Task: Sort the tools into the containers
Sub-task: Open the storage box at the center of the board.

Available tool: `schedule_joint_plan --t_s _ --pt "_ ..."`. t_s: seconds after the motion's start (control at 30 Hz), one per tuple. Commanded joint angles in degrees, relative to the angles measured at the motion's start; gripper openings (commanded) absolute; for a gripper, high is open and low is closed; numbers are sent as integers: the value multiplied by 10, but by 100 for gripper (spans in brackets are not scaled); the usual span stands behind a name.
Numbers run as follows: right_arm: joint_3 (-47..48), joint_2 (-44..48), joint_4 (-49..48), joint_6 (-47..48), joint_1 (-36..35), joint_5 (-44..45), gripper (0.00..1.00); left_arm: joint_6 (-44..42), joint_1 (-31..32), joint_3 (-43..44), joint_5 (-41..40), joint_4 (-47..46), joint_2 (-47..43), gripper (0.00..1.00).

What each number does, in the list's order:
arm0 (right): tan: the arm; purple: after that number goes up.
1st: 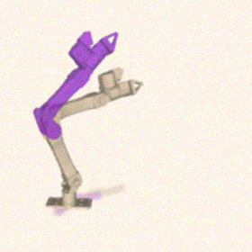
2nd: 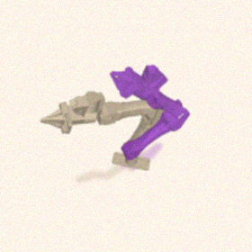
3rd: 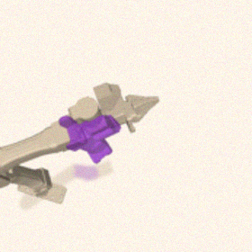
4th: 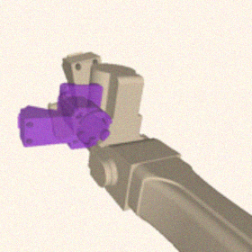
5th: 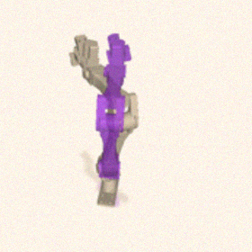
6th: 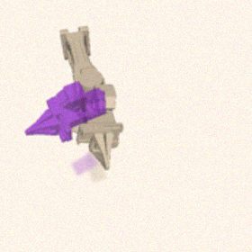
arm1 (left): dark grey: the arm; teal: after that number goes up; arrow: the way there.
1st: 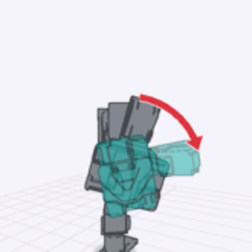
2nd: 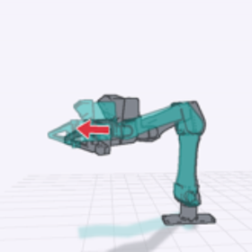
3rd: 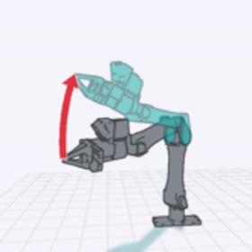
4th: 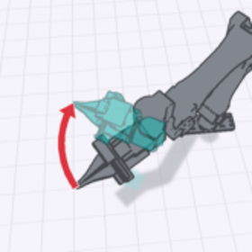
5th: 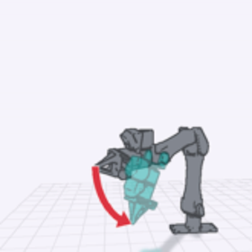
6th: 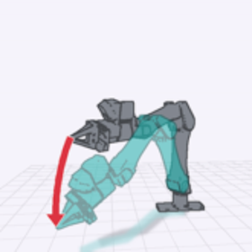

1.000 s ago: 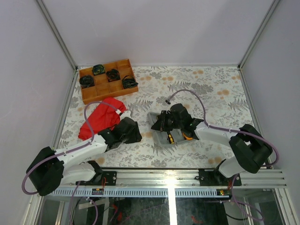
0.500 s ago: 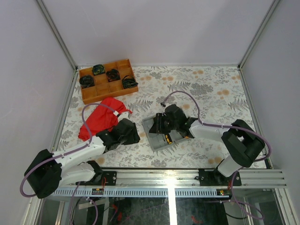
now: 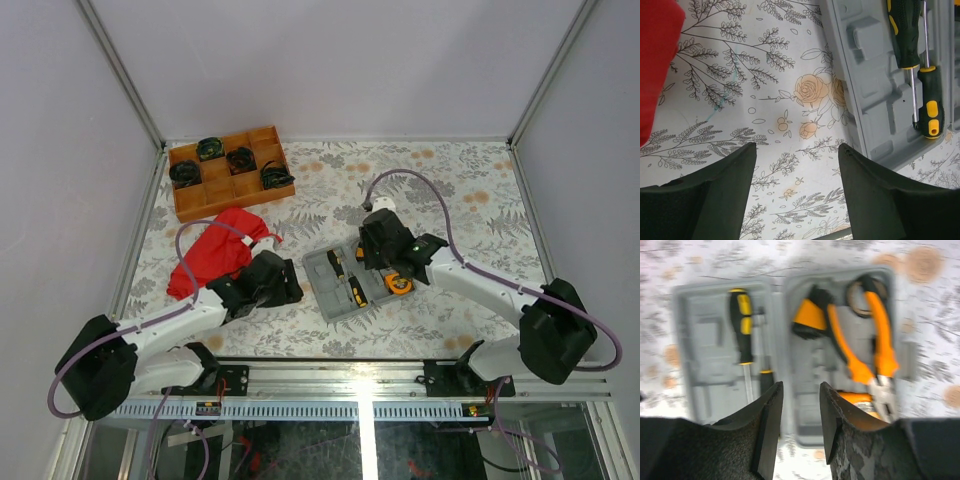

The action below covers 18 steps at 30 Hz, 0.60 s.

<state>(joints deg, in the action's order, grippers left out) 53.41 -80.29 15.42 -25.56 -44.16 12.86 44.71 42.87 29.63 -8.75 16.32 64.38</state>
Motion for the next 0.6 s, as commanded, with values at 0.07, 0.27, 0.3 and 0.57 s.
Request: schedule_joint_plan --t_s 0.07,0.27,0.3,0.57 --pt "-17 51 64 40 87 47 42 2 -9 24 28 -71 45 68" --pt "-18 40 55 103 123 -21 44 7 -9 45 49 -114 100 70" --pt "-14 31 57 113 126 -28 45 7 -9 47 51 -120 109 71" --pt "17 -30 45 161 163 -76 40 19 -11 59 68 -161 168 68"
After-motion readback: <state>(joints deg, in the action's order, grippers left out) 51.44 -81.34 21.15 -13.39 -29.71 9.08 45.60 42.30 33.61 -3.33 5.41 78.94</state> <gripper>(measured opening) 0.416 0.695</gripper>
